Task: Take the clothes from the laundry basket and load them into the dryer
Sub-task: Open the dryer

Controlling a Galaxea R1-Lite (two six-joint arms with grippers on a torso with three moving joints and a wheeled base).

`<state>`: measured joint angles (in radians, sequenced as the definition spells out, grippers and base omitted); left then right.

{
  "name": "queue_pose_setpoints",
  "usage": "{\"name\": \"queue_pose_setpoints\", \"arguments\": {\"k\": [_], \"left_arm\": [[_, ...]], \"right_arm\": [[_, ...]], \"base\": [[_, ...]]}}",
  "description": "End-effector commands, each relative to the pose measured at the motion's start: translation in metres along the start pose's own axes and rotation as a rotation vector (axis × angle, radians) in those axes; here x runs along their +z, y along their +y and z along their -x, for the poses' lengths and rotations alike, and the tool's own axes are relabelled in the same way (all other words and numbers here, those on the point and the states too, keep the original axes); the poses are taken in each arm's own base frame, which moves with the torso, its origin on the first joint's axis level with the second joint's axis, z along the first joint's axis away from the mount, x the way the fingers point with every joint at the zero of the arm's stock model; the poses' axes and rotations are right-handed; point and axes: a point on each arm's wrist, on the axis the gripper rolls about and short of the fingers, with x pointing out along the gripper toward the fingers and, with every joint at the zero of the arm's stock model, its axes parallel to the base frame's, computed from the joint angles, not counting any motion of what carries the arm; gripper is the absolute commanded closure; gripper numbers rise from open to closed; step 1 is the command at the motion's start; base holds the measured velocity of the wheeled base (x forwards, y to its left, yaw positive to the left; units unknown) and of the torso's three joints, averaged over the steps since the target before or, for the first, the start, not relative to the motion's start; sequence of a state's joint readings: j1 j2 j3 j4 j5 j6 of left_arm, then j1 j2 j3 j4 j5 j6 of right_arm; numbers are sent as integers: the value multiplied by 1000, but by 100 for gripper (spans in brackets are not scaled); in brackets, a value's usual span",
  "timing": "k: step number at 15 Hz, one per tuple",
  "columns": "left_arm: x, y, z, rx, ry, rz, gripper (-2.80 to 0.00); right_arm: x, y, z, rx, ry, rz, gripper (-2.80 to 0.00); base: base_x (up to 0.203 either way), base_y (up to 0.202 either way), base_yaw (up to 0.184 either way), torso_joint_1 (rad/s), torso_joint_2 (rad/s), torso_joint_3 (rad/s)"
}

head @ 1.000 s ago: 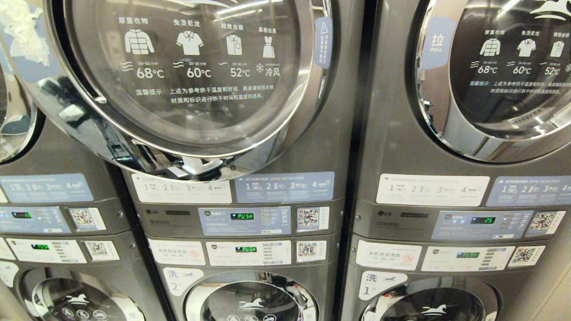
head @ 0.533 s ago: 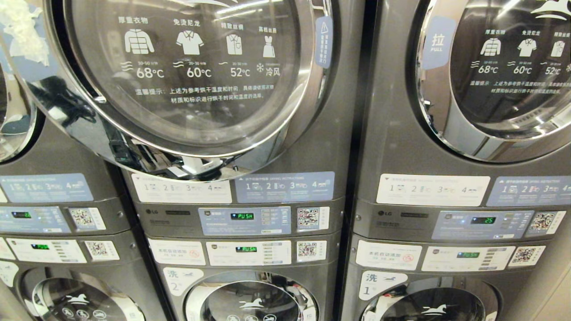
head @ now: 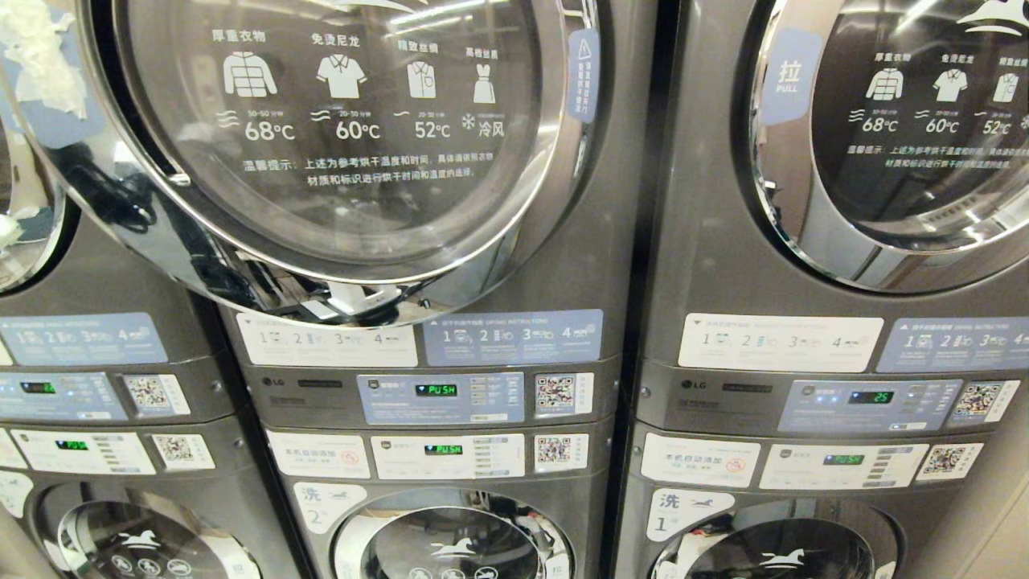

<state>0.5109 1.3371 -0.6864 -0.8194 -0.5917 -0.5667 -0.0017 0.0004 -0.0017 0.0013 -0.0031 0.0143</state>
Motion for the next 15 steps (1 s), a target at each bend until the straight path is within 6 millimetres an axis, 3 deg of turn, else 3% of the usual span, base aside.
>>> {"name": "queue_pose_setpoints", "arguments": {"k": [1, 7, 15], "left_arm": [[-7, 20, -22, -16, 35, 18, 0], [4, 42, -62, -146, -18, -63, 0], [5, 17, -85, -288, -14, -94, 0]], "right_arm": [[0, 0, 0, 0, 0, 0, 0], [0, 0, 0, 0, 0, 0, 0], [0, 0, 0, 0, 0, 4, 0]], "base": [[0, 0, 0, 0, 0, 0], [0, 0, 0, 0, 0, 0], [0, 0, 0, 0, 0, 0]]}}
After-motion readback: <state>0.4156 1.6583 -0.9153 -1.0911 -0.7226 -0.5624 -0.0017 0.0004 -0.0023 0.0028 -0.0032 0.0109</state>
